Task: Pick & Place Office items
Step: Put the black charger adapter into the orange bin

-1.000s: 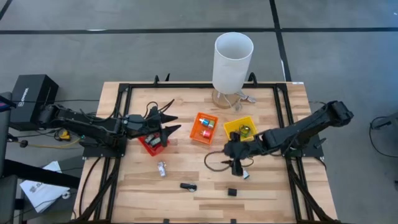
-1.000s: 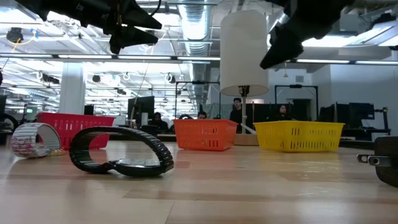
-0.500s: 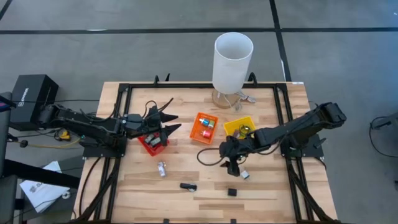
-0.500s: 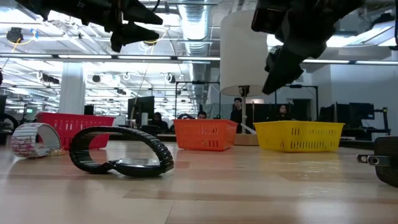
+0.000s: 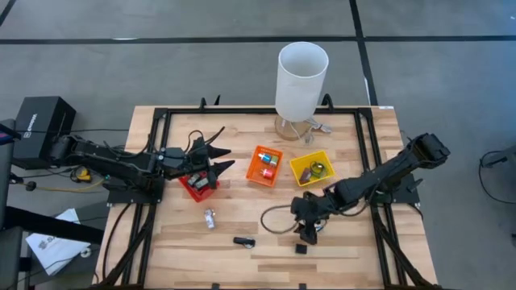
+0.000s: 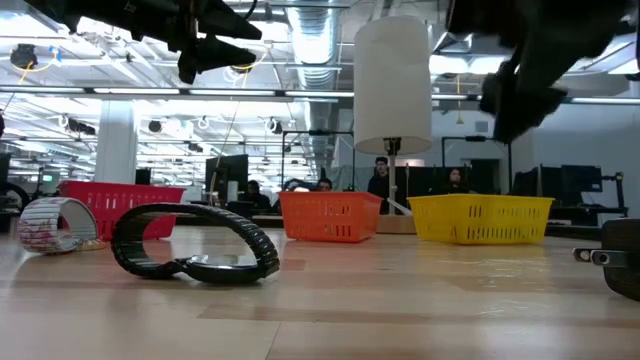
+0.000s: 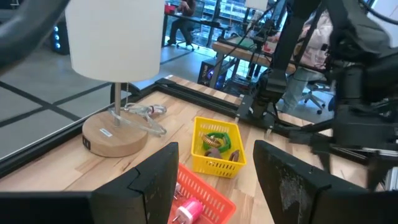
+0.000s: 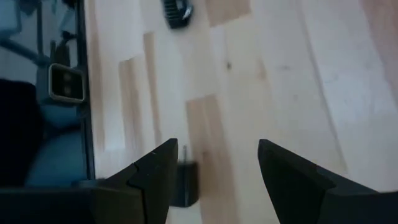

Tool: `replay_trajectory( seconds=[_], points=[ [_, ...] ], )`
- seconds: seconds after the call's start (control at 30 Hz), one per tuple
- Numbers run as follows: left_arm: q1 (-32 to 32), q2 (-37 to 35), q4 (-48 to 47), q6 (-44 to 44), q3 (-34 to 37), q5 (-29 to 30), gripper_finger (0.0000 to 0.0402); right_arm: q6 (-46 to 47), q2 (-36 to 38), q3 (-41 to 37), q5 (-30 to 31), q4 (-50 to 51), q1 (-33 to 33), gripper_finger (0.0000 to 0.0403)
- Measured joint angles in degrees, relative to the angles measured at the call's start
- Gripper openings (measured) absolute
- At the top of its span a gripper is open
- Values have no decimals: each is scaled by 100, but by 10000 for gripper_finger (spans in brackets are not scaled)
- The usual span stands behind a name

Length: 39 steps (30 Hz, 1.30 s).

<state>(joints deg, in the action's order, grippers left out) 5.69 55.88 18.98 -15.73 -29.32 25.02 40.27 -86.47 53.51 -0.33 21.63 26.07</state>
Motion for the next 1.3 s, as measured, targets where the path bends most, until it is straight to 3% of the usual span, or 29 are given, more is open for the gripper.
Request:
replay_trajectory(
  seconds=[0.23,0.33,0.47,0.8,1.3],
  points=[
    [0,0,6,-126,0,0,204,-20,-484,869,774,939,602,214],
    [0,0,8,-127,0,2,204,-17,-917,1341,742,1391,744,214],
    [0,0,35,-123,6,0,204,27,-1459,1925,240,1888,867,214],
    [-22,0,94,-125,7,2,204,270,-2403,3136,191,3120,994,214],
    [7,0,157,-125,7,0,204,780,-2698,3347,187,3317,1146,214]
  ],
)
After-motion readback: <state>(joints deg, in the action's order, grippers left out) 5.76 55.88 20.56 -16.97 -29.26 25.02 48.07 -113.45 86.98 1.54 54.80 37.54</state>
